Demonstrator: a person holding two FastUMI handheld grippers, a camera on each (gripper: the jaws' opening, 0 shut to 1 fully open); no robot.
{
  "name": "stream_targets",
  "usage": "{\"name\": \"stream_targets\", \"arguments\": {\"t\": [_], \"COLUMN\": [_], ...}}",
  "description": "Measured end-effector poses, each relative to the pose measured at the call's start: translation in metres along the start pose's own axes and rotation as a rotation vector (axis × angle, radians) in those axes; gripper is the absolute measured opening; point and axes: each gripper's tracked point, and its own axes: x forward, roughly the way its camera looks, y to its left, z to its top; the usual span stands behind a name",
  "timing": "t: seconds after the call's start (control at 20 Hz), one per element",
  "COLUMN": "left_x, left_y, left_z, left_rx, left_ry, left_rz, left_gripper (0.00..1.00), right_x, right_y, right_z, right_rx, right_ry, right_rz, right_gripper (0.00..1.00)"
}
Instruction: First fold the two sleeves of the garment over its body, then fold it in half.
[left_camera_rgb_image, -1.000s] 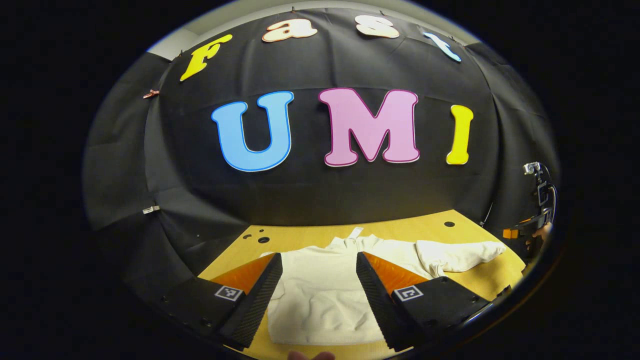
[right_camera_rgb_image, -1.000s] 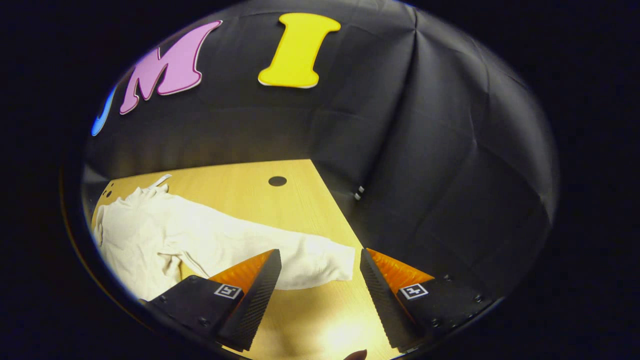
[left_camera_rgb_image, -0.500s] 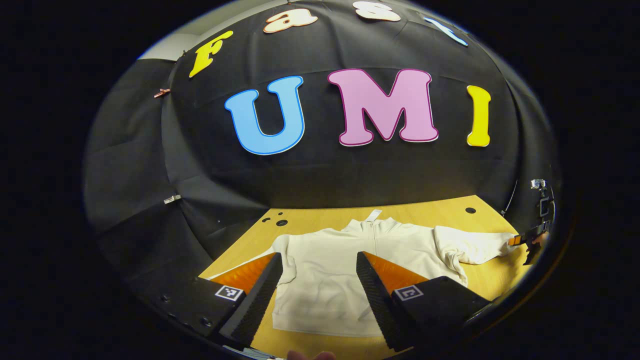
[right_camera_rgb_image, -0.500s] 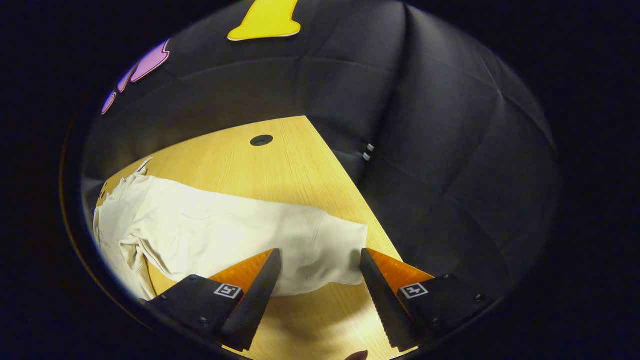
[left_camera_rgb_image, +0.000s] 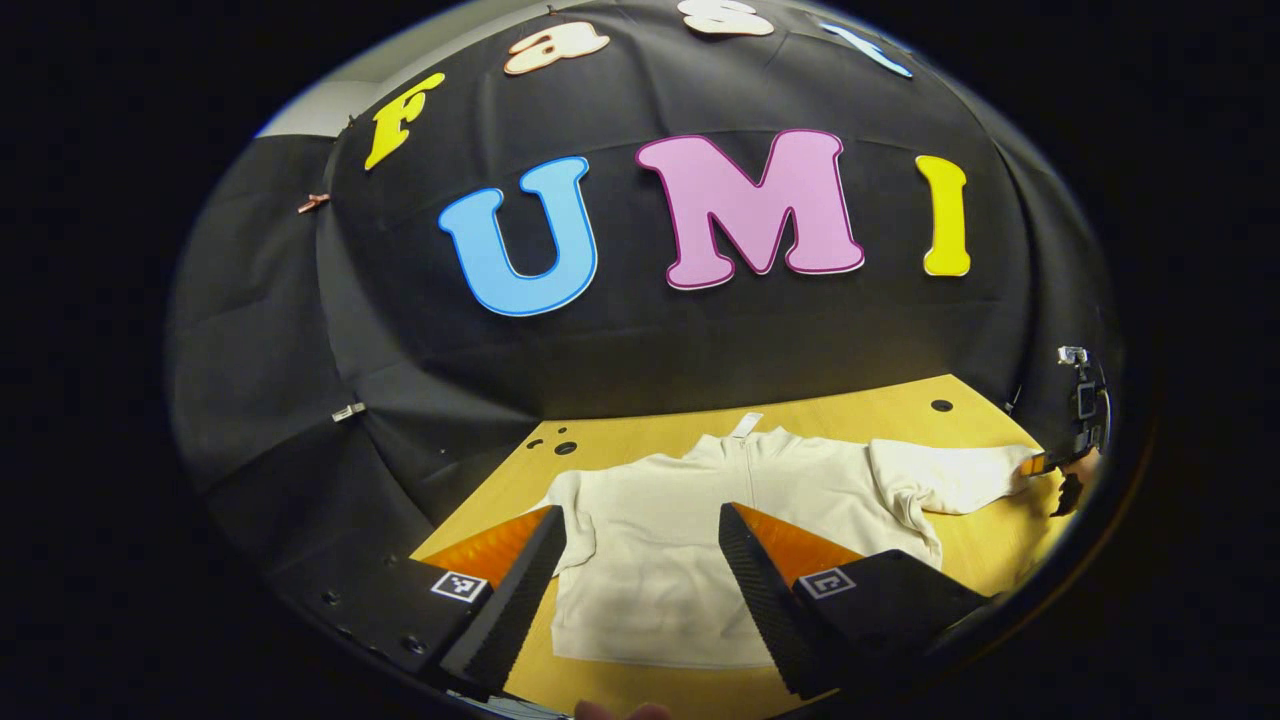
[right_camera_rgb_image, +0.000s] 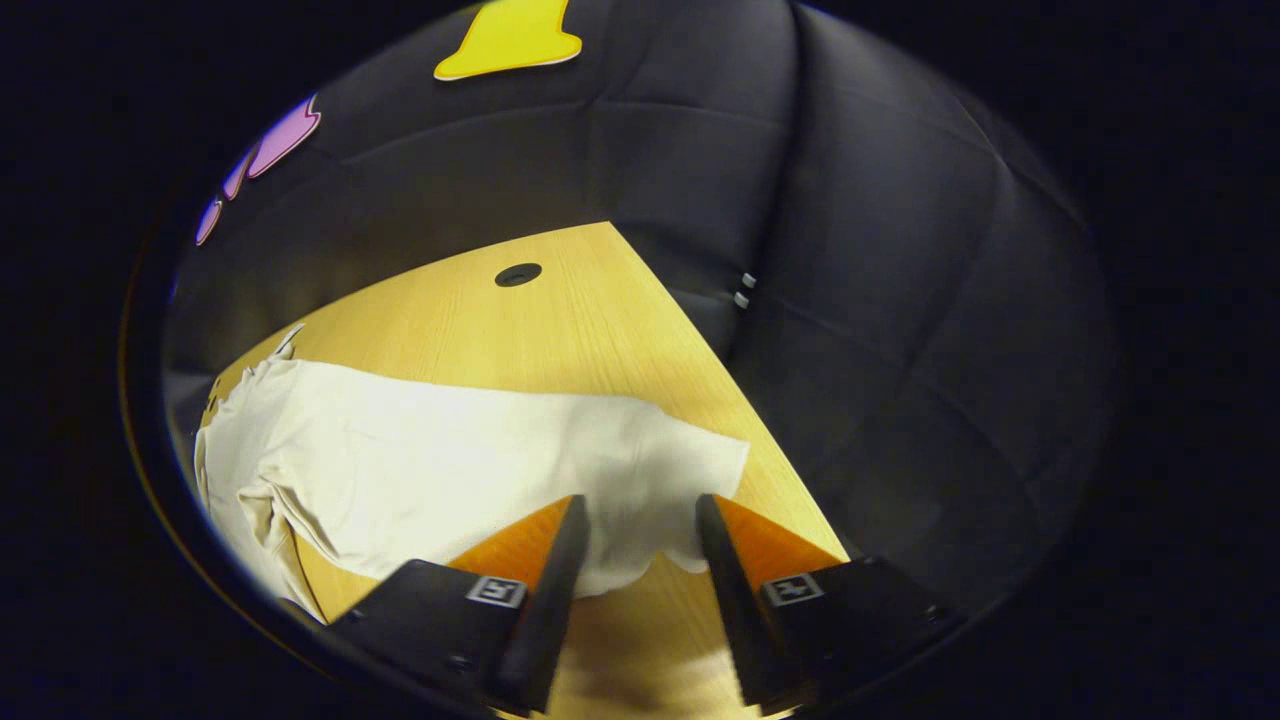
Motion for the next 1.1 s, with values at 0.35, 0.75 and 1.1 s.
{"name": "stream_targets", "arguments": {"t": [0.35, 0.75, 1.1], "left_x": [0.015, 0.025, 0.04], "left_y": [0.041, 0.087, 0.138], "left_z": [0.0, -0.013, -0.033], "left_rx": [-0.018, -0.025, -0.064], "left_ry": [-0.024, -0.029, -0.01], "left_rz": [-0.059, -0.12, -0.124], "left_gripper": [0.97, 0.97, 0.97], "right_x": [-0.045, -0.132, -0.21], "right_y": [0.01, 0.023, 0.106], "right_z": [0.02, 0.016, 0.039], "right_rx": [-0.023, -0.015, 0.032], "right_ry": [-0.095, -0.208, -0.338], "right_rz": [-0.032, -0.144, -0.097], "right_gripper": [0.17, 0.17, 0.17]}}
